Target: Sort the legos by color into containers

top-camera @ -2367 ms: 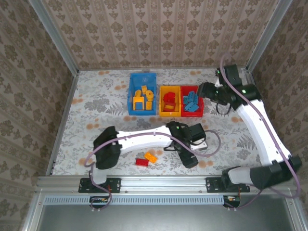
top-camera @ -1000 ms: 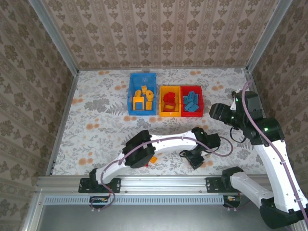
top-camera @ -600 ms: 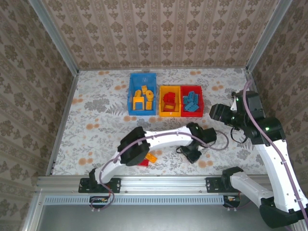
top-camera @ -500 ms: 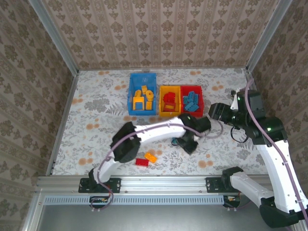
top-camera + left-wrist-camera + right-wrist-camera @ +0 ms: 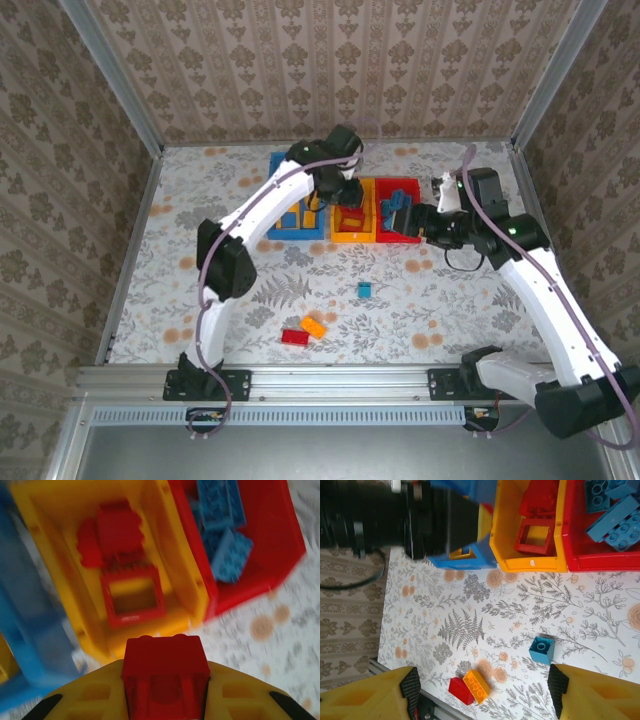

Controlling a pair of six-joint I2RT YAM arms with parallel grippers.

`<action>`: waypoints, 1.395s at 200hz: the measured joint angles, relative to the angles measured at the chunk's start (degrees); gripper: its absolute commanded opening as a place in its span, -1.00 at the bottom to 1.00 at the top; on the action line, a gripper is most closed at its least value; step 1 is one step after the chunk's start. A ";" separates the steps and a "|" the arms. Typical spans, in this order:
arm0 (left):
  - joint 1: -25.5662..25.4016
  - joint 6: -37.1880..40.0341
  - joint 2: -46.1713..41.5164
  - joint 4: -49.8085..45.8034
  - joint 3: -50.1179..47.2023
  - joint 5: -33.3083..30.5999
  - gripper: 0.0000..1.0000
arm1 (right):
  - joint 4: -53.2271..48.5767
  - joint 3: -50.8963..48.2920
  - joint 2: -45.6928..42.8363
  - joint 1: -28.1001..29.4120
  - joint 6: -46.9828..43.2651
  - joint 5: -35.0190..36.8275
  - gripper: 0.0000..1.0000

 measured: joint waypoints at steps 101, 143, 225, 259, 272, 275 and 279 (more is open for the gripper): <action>2.62 -2.54 16.04 0.13 12.83 3.89 0.15 | 2.56 0.02 5.42 0.68 0.94 -0.11 0.42; 2.10 -2.95 14.84 0.85 11.32 3.93 0.18 | 2.25 0.00 5.42 1.05 -0.02 -0.07 0.42; 2.82 -7.54 -20.13 11.34 -20.22 -1.09 0.21 | -3.41 -0.26 6.08 19.19 -10.60 11.06 0.44; 7.82 -11.87 -40.41 14.36 -41.16 -4.90 0.24 | -3.52 -0.83 10.54 33.94 -15.08 16.28 0.49; 9.70 -13.31 -46.77 14.21 -47.87 -6.54 0.25 | -3.52 -0.79 13.29 38.32 -15.87 18.51 0.48; 10.05 -13.57 -48.22 13.97 -49.33 -6.91 0.25 | -3.52 -0.79 13.99 39.12 -15.96 19.19 0.49; 10.58 -14.01 -50.18 13.86 -51.43 -7.23 0.25 | -3.52 -0.79 15.08 40.19 -15.93 20.20 0.52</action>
